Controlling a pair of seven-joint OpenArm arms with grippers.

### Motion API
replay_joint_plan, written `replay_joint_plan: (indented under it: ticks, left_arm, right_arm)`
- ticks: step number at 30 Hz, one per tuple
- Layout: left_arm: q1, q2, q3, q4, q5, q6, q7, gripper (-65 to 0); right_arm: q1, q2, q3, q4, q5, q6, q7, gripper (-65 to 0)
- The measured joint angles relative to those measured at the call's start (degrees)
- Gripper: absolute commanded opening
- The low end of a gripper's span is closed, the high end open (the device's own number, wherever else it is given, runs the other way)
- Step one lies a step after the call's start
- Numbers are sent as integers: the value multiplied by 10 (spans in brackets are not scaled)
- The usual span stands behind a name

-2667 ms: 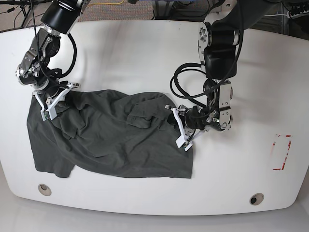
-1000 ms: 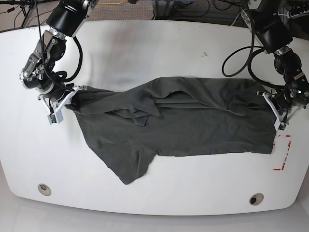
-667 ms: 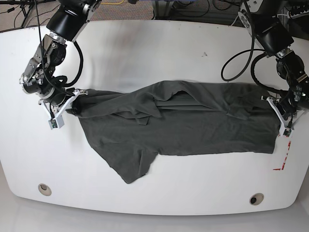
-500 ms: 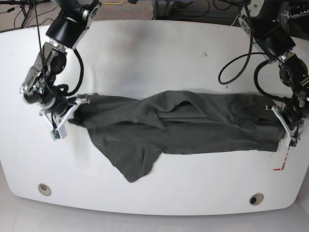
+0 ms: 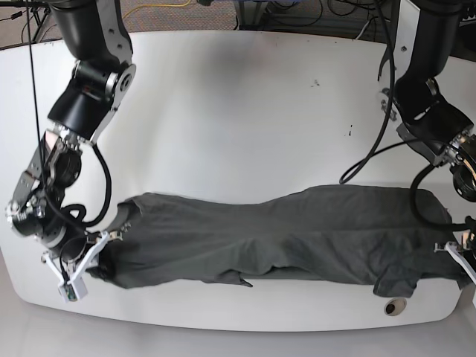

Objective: Fold the T-shirt properly
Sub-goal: 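Lift the shirt with both grippers, swing it, and lay it down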

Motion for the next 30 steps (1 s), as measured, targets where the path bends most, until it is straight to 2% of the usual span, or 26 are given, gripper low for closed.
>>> replay_joint_plan:
  ticks: [10, 18, 23, 30]
  left_arm:
    - [-146, 10, -4, -20, 0, 2, 5, -646]
    - [-252, 8, -7, -58, 9, 2, 6, -646]
    - [-283, 5, -7, -86, 6, 2, 0, -646]
    - [-249, 11, -7, -103, -5, 2, 3, -646]
  right_arm:
    - [209, 41, -66, -126, -3, 0, 6, -650]
    - [354, 61, -127, -195, 2, 0, 27, -650]
    - [390, 74, -143, -198, 9, 1, 30, -650]
    - [362, 96, -138, -185, 14, 1, 1, -650]
